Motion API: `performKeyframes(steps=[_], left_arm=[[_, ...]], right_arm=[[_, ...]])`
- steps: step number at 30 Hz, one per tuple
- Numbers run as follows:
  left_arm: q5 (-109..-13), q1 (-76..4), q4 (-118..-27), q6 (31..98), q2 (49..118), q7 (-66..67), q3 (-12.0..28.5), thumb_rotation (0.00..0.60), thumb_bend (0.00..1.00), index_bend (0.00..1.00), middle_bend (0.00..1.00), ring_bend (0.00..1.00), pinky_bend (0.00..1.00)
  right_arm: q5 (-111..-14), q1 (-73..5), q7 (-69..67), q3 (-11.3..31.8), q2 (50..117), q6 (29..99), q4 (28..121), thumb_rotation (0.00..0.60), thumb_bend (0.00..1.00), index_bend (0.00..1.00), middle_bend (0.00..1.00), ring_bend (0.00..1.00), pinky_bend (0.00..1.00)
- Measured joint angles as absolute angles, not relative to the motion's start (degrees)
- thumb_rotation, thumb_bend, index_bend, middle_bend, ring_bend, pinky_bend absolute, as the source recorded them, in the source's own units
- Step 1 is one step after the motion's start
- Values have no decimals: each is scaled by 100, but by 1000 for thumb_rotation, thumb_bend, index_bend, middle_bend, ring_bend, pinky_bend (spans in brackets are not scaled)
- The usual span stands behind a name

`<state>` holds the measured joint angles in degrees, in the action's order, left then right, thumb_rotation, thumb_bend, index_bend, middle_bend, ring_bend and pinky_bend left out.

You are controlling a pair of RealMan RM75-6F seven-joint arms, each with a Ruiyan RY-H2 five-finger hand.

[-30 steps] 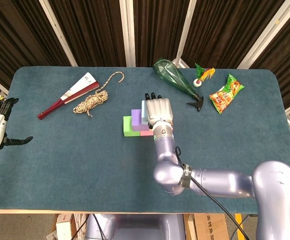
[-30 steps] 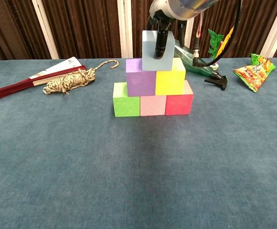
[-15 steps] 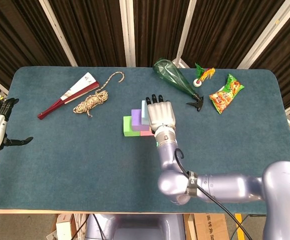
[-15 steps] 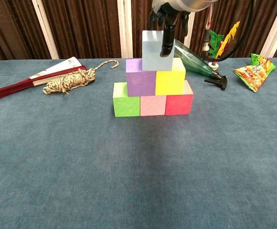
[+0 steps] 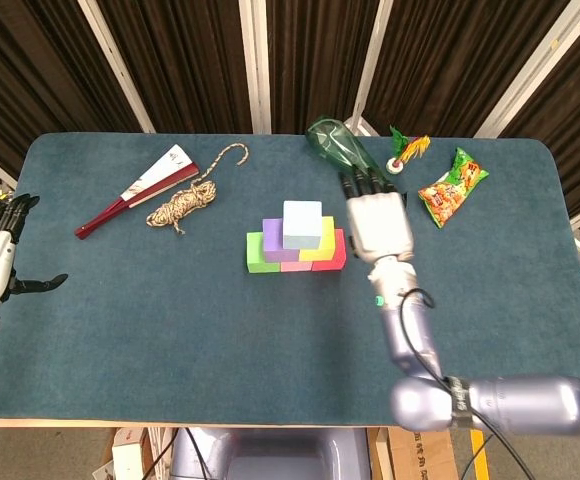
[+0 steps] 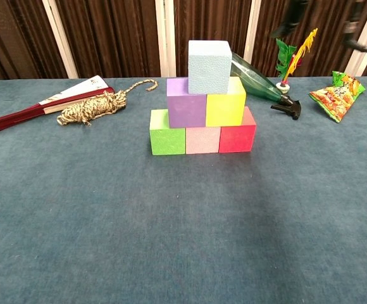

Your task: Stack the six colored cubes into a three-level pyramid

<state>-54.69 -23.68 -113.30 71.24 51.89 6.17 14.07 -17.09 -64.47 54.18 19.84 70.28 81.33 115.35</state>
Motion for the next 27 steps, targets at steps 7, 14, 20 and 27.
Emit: performKeyframes(steps=[7, 14, 20, 27], left_arm=[[-5889, -2224, -11321, 7441, 5413, 748, 1233, 600, 126, 0, 0, 0, 40], [-6423, -1844, -10881, 7886, 5868, 684, 872, 600, 122, 0, 0, 0, 37], [-6787, -1481, -10327, 8288, 6267, 476, 625, 600, 123, 0, 0, 0, 31], [-6887, -1311, -9821, 8267, 6593, 346, 495, 600, 123, 0, 0, 0, 30]], right_arm=[[-3195, -5255, 3762, 1348, 6752, 8280, 11461, 600, 352, 0, 0, 0, 167], [-4634, -3861, 2071, 546, 6718, 8541, 11064, 600, 351, 0, 0, 0, 123], [-5588, -3078, 1367, 6, 6965, 8883, 10490, 600, 352, 0, 0, 0, 117], [-6379, -2536, 811, -316, 7313, 8909, 9686, 600, 351, 0, 0, 0, 117]])
